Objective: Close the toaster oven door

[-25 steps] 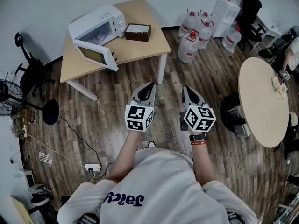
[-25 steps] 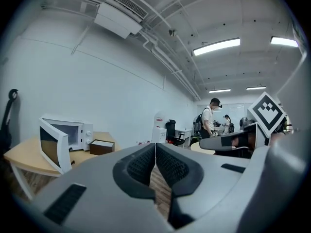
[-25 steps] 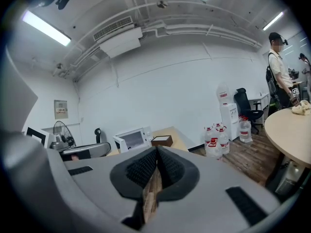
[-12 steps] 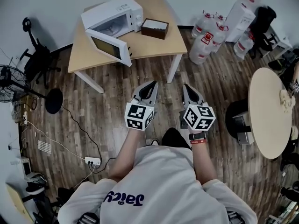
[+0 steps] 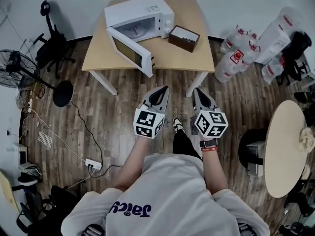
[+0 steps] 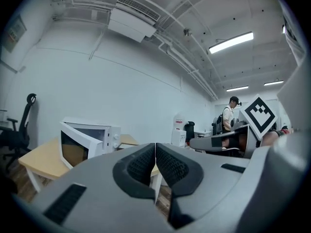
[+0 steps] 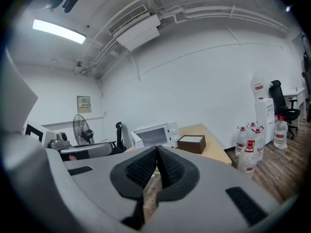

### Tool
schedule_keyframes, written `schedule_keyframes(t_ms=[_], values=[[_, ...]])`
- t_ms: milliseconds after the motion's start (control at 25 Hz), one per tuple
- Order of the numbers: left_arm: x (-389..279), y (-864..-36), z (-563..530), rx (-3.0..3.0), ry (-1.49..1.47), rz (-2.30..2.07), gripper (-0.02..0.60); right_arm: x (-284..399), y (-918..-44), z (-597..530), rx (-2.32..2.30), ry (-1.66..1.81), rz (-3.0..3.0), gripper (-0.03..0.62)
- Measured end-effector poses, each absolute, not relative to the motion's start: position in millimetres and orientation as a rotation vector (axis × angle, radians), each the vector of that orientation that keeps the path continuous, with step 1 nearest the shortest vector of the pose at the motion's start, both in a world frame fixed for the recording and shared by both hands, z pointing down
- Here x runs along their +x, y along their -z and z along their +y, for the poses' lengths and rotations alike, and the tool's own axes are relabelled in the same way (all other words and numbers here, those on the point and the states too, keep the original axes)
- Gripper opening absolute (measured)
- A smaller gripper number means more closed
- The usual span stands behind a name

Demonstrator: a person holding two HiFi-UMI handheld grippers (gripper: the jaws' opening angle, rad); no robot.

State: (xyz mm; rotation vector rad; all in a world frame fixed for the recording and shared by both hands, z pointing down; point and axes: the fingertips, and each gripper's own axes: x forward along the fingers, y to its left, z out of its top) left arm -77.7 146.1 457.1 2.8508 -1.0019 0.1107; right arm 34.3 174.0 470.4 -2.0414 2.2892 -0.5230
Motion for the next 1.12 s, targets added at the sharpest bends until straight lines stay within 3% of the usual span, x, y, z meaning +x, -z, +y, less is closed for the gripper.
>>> schedule_keyframes(t_ms=[1120], values=[[-57,-439,-39,2.599,-0.156,-1.476,0.023,33,-460,-62,-1.537,0.628,2.756,0.015]])
